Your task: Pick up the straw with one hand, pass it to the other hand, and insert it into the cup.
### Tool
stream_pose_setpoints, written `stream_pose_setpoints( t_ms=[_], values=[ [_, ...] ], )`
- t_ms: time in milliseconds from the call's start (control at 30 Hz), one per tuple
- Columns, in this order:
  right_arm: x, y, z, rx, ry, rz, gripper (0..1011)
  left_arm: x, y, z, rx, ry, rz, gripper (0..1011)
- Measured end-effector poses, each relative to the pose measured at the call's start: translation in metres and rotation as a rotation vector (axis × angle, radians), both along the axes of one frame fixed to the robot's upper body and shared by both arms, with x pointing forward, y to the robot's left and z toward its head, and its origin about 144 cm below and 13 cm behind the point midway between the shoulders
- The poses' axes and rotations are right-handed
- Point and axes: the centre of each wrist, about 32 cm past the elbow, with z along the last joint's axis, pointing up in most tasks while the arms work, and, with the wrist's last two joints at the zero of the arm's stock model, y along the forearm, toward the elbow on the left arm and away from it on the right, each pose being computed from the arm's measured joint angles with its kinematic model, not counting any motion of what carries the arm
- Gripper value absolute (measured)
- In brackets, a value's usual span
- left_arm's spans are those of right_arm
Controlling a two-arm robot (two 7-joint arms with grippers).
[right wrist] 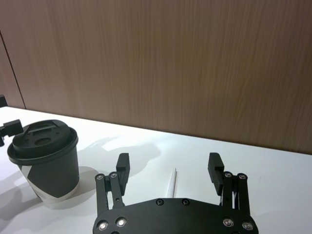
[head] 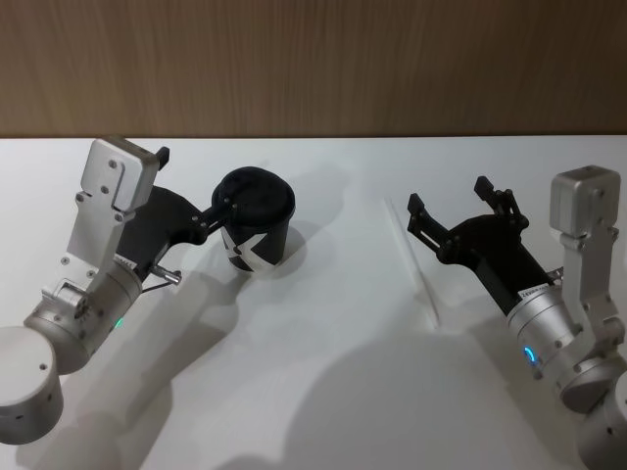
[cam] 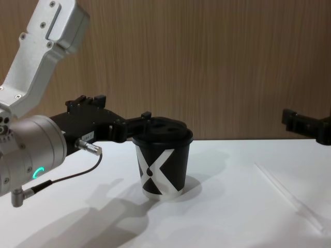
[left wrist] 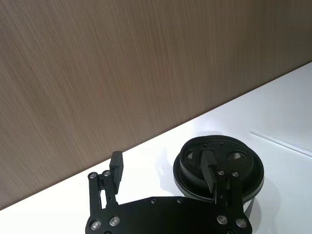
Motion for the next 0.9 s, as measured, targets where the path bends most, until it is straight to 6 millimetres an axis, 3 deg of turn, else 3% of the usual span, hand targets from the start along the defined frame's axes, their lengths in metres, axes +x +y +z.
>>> stream_pose_setpoints(
  t_ms=[900],
  values=[
    [0.003, 0.002, 0.01, -0.074, 0.085, -0.013, 1001, 0.0, 0.0, 0.0, 0.0, 0.0, 0.0, 999]
  ],
)
